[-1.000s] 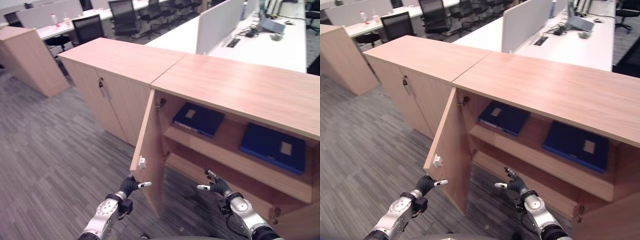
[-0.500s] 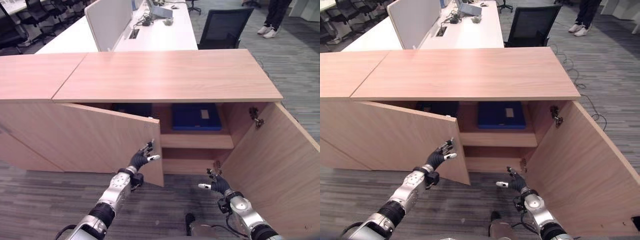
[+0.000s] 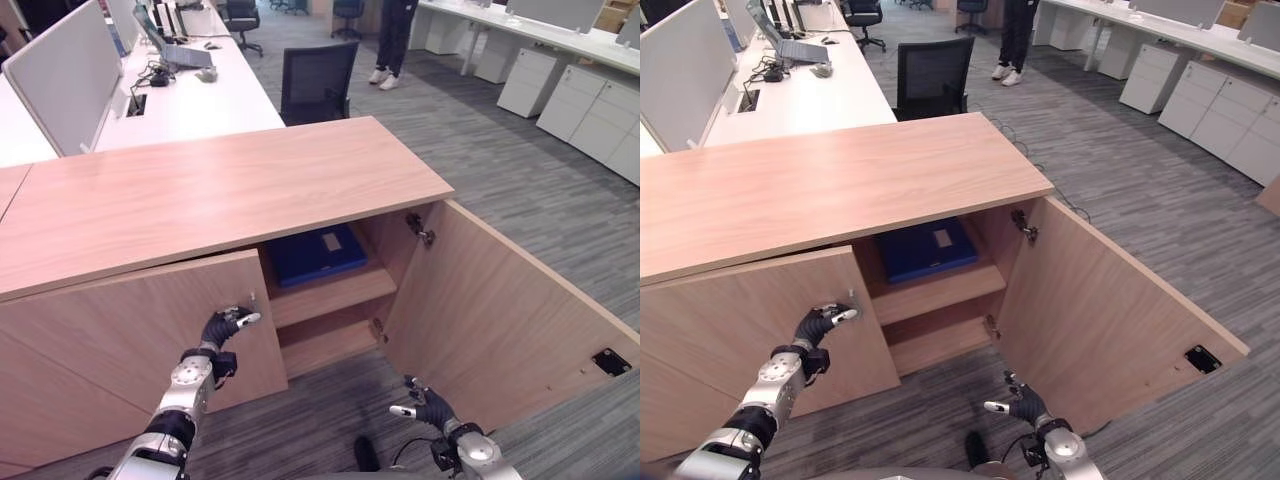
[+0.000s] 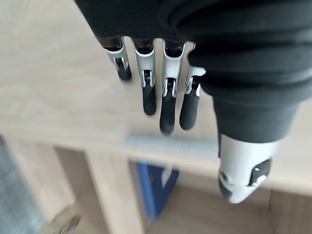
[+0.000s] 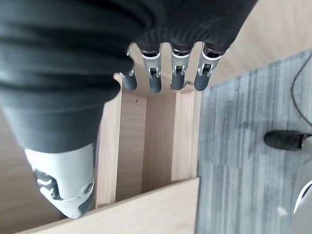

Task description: Put the empty folder in the office cabinet

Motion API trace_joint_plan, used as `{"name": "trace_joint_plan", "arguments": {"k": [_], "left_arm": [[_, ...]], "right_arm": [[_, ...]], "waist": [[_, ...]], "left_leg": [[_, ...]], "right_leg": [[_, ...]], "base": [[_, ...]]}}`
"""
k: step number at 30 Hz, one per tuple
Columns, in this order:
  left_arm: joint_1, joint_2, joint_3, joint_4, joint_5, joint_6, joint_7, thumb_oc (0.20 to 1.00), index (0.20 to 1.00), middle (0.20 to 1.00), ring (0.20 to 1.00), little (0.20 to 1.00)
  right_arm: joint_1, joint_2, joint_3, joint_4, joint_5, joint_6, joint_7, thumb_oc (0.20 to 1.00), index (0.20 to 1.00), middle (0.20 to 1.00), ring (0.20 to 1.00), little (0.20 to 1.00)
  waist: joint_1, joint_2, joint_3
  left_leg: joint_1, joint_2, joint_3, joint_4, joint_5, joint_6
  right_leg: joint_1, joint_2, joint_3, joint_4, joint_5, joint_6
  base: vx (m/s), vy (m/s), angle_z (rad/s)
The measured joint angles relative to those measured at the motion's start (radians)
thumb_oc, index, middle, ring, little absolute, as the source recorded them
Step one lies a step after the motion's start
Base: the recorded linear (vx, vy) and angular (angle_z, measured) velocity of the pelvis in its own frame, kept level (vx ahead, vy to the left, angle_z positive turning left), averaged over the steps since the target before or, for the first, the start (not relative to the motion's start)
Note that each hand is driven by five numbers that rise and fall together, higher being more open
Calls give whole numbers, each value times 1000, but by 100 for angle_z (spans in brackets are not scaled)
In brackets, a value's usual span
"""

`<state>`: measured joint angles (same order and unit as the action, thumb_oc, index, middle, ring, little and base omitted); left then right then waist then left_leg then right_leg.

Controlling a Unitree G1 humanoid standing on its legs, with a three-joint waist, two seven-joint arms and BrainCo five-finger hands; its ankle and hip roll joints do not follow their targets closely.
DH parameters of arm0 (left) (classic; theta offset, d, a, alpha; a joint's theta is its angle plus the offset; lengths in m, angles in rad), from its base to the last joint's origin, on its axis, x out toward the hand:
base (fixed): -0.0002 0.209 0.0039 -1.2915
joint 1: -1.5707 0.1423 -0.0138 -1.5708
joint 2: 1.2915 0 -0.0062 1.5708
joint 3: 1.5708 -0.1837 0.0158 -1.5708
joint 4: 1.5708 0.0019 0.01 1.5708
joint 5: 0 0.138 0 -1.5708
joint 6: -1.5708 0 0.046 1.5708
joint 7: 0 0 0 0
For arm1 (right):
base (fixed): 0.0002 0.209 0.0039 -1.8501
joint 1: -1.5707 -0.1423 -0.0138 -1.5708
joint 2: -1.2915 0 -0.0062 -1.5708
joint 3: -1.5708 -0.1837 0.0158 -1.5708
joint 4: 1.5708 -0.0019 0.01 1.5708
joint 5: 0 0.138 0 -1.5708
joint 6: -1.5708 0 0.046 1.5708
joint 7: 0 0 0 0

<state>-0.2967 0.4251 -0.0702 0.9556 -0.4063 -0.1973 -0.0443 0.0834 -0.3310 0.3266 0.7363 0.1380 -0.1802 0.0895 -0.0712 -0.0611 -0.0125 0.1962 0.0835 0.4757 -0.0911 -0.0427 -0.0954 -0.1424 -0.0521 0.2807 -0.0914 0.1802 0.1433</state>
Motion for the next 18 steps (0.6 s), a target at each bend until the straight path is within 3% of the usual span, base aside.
{"name": "trace_joint_plan", "arguments": {"k": [4, 5, 6, 7, 8, 13, 15, 18], "left_arm": [[-40, 93, 34, 40, -1, -3, -11, 1000, 1000, 1000, 1000, 1000], [-42, 100, 37, 40, -3, -5, -10, 1000, 1000, 1000, 1000, 1000], [-50, 131, 36, 58, -4, -5, -16, 1000, 1000, 1000, 1000, 1000], [-53, 139, 37, 77, -9, -5, -16, 1000, 1000, 1000, 1000, 1000], [-55, 148, 38, 91, -22, -5, -15, 1000, 1000, 1000, 1000, 1000], [-59, 166, 68, 88, -33, -3, -11, 1000, 1000, 1000, 1000, 1000], [-45, 152, 74, 9, -51, -10, -1, 1000, 1000, 1000, 1000, 1000], [23, 103, 86, -140, -79, -25, 18, 1000, 1000, 1000, 1000, 1000]], "right_arm": [[-5, -9, -24, 6, 0, -9, 1, 1000, 1000, 1000, 1000, 1000], [-3, -11, -24, 7, 0, -9, 5, 1000, 1000, 1000, 1000, 1000], [-9, -6, -21, 8, 0, -10, 10, 1000, 1000, 1000, 1000, 1000], [-17, -5, -21, 10, 0, -11, 9, 1000, 1000, 1000, 1000, 1000], [-27, -5, -19, 10, 1, -12, 9, 1000, 1000, 1000, 1000, 1000], [-70, 2, -7, 14, 1, -12, 9, 1000, 1000, 1000, 1000, 1000], [-89, 4, -11, 29, 1, -12, 8, 1000, 1000, 1000, 1000, 1000], [-91, 16, -19, 51, 1, -11, 8, 1000, 1000, 1000, 1000, 1000]], "waist": [[16, 3, 5], [21, -5, 2], [26, -46, -2], [27, -51, -4], [28, -61, -5], [38, -68, 18], [65, -60, 43], [86, -67, 54]], "left_leg": [[-17, 32, 52, -9, -6, -5], [-15, 37, 60, -8, -4, -9], [-16, 19, 59, 2, 2, -19], [-17, 23, 63, 2, 3, -22], [-19, 25, 64, 2, 4, -24], [-34, 27, 69, 1, 10, -34], [-40, 36, 75, -7, 15, -28], [-33, 23, 60, -3, 10, -30]], "right_leg": [[-47, 14, -46, 21, -36, 48], [-61, 19, -65, 51, -37, 47], [-81, 18, -73, 70, 26, 24], [-82, 21, -71, 64, 30, -1], [-82, 23, -68, 53, 37, 6], [-81, 22, -67, 21, 38, 2], [-86, 17, -84, 5, 2, 15], [-91, 9, -103, 39, 7, 4]], "base": [[-11, 36, -42], [-18, 17, -28], [-11, 23, -22], [6, 22, -18], [8, 10, -16], [11, 39, -8], [-4, 34, -6], [-56, 30, 12]]}}
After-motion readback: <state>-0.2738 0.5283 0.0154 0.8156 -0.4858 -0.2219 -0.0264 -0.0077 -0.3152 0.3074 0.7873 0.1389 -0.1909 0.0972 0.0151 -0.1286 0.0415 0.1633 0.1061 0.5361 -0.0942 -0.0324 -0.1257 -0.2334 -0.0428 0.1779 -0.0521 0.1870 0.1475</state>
